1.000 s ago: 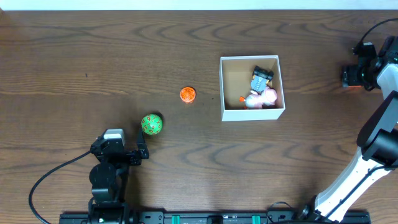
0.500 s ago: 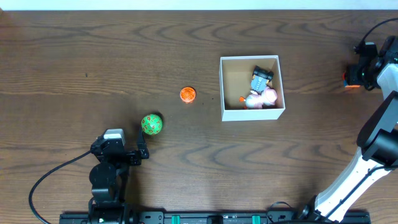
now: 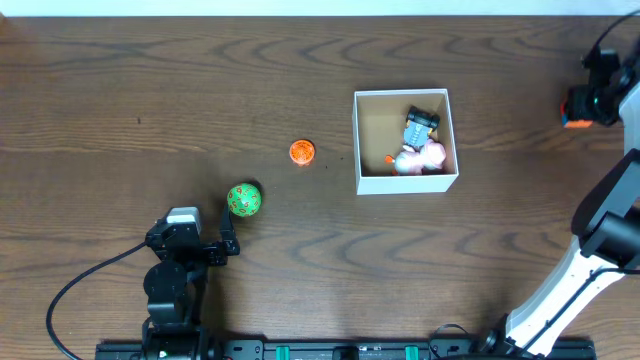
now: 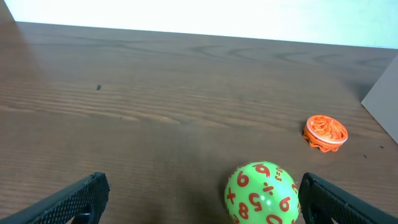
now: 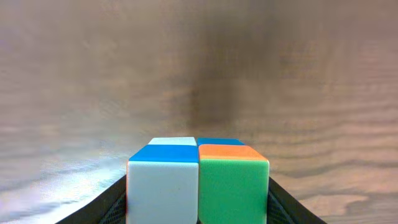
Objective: Pack container
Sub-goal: 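Carry the cube with right gripper into the box's left side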
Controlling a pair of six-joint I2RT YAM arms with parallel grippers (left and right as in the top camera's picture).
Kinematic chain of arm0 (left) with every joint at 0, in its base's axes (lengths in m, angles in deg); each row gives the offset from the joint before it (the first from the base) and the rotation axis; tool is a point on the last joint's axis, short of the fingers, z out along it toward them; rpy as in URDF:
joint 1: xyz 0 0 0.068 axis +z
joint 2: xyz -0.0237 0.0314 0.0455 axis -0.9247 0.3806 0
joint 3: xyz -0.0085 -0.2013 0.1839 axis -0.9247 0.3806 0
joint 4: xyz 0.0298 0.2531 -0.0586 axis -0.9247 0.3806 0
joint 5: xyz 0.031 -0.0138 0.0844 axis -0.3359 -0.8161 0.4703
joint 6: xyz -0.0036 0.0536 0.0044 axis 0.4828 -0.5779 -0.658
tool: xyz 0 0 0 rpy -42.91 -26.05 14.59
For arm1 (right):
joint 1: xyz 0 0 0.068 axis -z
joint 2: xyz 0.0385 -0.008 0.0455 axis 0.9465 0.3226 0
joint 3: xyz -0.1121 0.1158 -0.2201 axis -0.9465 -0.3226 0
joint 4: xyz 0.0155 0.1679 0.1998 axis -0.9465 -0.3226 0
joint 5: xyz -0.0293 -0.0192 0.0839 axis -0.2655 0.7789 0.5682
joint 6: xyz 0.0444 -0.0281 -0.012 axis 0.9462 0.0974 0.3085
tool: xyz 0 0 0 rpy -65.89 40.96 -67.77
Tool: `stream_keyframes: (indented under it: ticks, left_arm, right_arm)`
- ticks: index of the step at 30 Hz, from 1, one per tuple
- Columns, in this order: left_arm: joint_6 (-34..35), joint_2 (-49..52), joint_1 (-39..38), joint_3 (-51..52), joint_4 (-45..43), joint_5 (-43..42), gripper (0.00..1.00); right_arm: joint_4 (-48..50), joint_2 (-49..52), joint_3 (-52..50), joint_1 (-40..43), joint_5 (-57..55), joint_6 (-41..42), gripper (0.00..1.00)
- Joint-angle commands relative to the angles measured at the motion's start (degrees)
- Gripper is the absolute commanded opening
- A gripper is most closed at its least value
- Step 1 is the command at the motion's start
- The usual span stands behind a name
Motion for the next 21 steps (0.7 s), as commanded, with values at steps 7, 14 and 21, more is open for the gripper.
stream_keyframes:
  ticks: [7,14,21]
  left_arm:
    - [0.50,-0.09,0.28,0.98,1.99,0.07,0.98]
    - [0.50,-0.09,0.28,0.98,1.99,0.07,0.98]
    - [0.50,-0.09,0.28,0.98,1.99,0.07,0.98]
  right_arm:
    - [-14.03,0.37,18.56,-10.84,4.79,6.25,0.34]
    - [-20.48,0.37,25.38,-22.08,4.61,17.57,0.38]
    - [-21.81,0.37,24.85,-32.06,4.59,26.62,0.40]
